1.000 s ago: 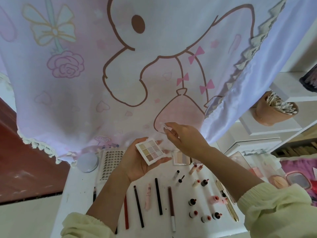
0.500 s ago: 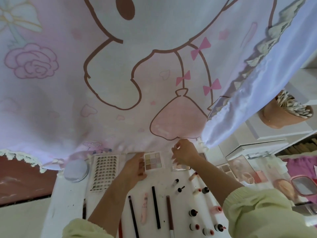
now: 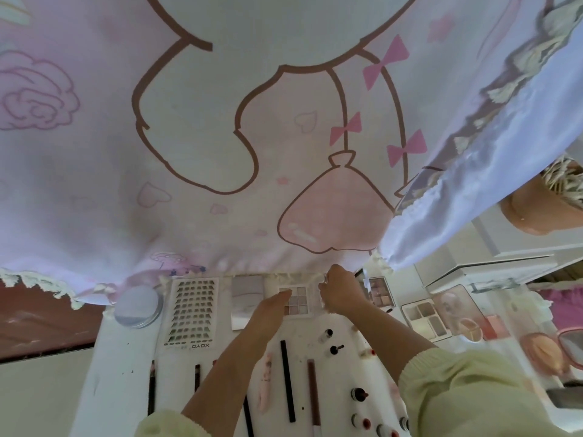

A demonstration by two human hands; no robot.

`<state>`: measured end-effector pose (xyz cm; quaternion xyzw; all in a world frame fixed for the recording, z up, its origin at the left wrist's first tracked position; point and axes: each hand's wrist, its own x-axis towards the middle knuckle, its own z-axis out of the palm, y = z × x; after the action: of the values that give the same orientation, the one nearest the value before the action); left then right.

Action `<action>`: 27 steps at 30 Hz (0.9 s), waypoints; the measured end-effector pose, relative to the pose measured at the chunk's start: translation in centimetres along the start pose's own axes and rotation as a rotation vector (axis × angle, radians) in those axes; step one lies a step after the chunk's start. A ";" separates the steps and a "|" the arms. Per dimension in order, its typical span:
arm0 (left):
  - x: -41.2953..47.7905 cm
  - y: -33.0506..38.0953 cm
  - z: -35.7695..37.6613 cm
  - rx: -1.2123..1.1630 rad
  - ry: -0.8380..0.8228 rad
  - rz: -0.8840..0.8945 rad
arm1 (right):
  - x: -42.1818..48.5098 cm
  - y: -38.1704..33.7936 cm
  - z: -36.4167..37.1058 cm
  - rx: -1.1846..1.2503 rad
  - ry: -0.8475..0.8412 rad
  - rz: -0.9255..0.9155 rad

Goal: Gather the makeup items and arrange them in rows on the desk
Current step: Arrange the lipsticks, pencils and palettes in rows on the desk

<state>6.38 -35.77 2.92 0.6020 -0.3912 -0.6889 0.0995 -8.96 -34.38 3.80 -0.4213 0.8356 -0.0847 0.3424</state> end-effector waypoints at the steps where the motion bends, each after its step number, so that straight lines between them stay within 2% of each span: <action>1: -0.1 0.0 0.1 -0.007 0.002 -0.002 | 0.0 0.0 0.0 -0.007 -0.006 -0.010; 7: -0.7 0.0 0.1 -0.034 0.053 0.022 | -0.9 0.2 -1.1 -0.122 0.000 -0.105; 12: -1.7 0.3 -1.8 -0.240 0.186 0.156 | -2.3 -0.8 -2.4 -0.353 0.159 -0.302; 14: -2.4 0.3 -3.5 -0.351 0.294 0.177 | -2.8 -1.7 -2.5 -0.316 0.197 -0.369; 16: -3.0 0.1 -4.9 -0.375 0.369 0.209 | -3.1 -2.7 -2.1 -0.226 0.156 -0.396; 22: -3.4 -2.7 -7.1 -0.192 0.444 0.214 | -3.9 -4.7 3.0 -0.138 -0.106 -0.315; 24: -3.0 -3.4 -7.4 -0.154 0.432 0.196 | -4.1 -5.1 5.2 -0.134 -0.144 -0.272; 27: -2.1 -3.7 -7.5 -0.062 0.378 0.163 | -4.0 -5.8 7.9 -0.108 -0.103 -0.195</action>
<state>14.99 -35.15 2.27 0.6838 -0.3915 -0.5650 0.2450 1.50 -33.82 2.42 -0.5220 0.7754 -0.0508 0.3518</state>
